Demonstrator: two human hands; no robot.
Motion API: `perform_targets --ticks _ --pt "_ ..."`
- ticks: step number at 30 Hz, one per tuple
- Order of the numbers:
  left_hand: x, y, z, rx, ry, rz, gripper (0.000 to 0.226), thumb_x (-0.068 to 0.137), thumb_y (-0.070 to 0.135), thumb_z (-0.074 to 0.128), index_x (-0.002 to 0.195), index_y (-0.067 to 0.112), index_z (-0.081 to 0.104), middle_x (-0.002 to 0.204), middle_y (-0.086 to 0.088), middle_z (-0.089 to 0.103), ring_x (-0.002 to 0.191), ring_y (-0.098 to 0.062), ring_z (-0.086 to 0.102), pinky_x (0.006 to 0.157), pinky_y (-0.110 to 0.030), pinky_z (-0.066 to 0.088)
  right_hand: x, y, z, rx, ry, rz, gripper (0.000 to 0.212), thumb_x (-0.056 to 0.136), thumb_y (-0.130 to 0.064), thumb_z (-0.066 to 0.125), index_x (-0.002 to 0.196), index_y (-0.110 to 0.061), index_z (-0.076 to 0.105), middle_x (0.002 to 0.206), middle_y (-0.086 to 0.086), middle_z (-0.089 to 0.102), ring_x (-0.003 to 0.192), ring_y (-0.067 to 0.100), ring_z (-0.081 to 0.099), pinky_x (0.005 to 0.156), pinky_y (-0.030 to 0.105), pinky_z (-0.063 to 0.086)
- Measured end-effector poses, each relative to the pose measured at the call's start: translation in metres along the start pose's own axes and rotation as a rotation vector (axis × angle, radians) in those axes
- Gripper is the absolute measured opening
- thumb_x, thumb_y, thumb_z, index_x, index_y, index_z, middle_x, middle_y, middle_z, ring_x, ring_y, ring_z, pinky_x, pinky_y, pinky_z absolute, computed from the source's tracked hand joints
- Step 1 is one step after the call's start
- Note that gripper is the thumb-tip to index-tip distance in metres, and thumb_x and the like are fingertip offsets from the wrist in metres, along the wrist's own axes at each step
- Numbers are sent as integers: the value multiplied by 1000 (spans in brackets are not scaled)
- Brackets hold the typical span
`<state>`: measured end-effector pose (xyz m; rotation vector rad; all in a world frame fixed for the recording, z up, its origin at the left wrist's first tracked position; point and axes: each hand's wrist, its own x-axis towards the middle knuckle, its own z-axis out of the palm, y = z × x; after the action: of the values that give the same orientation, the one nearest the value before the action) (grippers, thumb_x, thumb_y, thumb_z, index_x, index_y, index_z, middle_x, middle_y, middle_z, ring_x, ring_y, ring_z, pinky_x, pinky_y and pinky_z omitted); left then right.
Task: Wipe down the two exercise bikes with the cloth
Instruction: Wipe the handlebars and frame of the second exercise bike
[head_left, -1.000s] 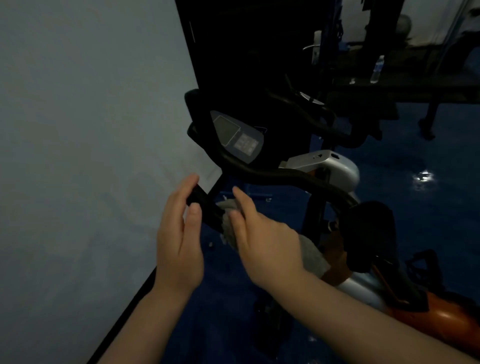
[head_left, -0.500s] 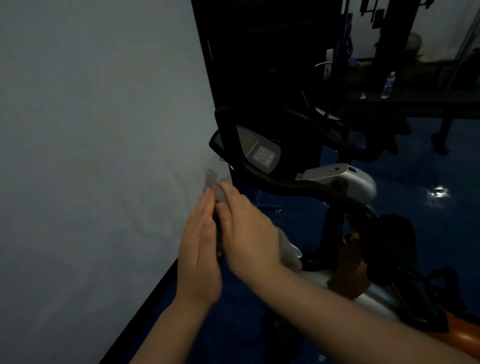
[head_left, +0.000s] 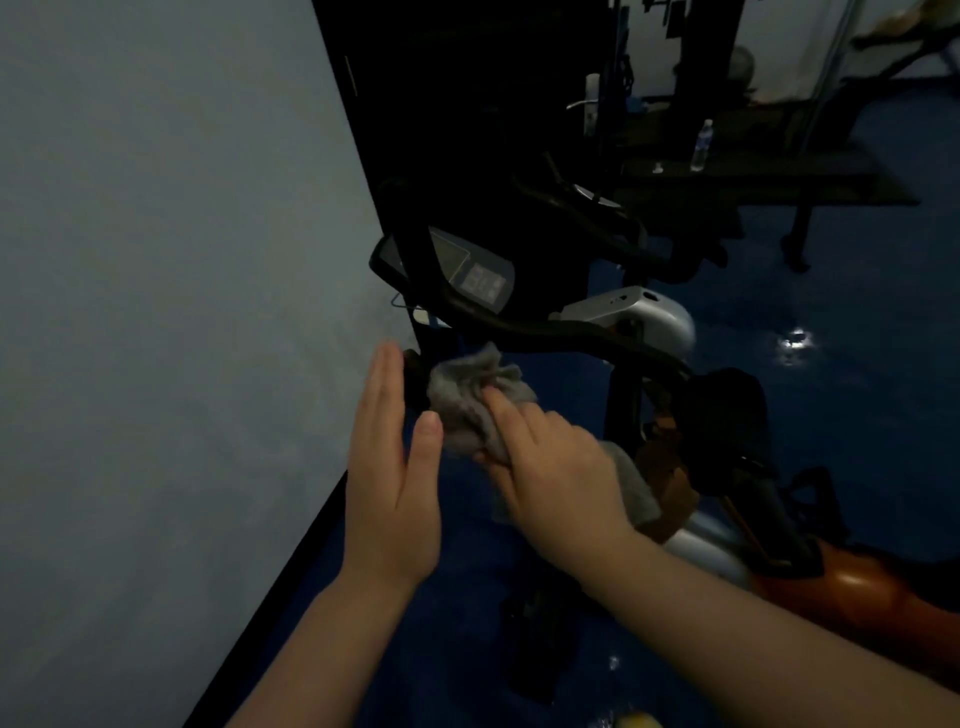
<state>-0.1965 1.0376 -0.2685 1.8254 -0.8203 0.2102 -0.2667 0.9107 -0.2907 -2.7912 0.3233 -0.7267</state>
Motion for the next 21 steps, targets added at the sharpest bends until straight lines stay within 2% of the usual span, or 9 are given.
perform_targets --ticks 2,4,7,10,13,15,16,18,21 --pt "-9 0 7 114 -18 70 59 98 46 27 151 29 7 160 15 2 147 -5 2 117 -17 3 -10 13 -4 64 -28 29 56 93 -43 39 137 -10 47 109 10 66 85 26 64 67 39 53" --pt "-19 -1 15 180 -47 112 61 99 41 29 152 23 4 160 12 -6 147 -10 -6 117 -19 -3 -17 18 -4 103 -3 33 53 93 -38 45 138 -10 46 112 10 66 92 27 64 76 39 52" --pt "-36 -7 28 201 -170 144 61 99 40 29 151 29 0 160 16 -8 147 -10 -8 116 -19 -5 -32 24 -5 187 49 73 47 91 -20 58 136 -11 49 114 7 65 103 24 61 93 37 46" --pt "-50 -13 39 210 -267 177 61 98 41 29 151 31 -1 160 16 -7 147 -11 -9 116 -18 -6 -55 39 -10 265 79 160 49 90 -9 61 136 -18 49 135 2 55 128 16 48 111 30 33" --pt "-59 -11 49 220 -289 179 62 98 38 32 152 25 5 161 12 -5 148 -14 -9 116 -19 -7 -86 50 -17 358 77 265 57 91 -10 59 140 -31 42 140 -14 40 132 -5 31 107 4 22" --pt "-67 -6 56 187 -304 161 63 97 38 33 152 25 6 161 11 -4 147 -15 -9 116 -18 -8 -108 57 -22 430 46 379 56 93 -14 57 138 -42 40 130 -18 50 120 -8 43 95 0 33" --pt "-72 -3 61 165 -318 151 63 96 38 34 152 26 6 161 12 -4 147 -14 -9 116 -18 -7 -121 61 -24 431 21 439 52 94 -17 56 135 -46 42 125 -16 57 113 -5 51 90 5 40" --pt "-87 3 72 119 -365 115 63 96 38 35 151 29 6 160 15 -5 147 -11 -8 118 -21 -3 -146 71 -25 399 -14 538 38 94 -24 55 127 -43 49 115 -9 67 104 7 61 86 26 51" --pt "-116 10 93 76 -466 74 65 94 35 40 150 34 7 158 22 -5 146 -4 -3 116 -30 7 -186 90 -32 381 -43 679 21 94 -36 54 115 -37 54 102 -5 70 95 16 65 80 40 53"
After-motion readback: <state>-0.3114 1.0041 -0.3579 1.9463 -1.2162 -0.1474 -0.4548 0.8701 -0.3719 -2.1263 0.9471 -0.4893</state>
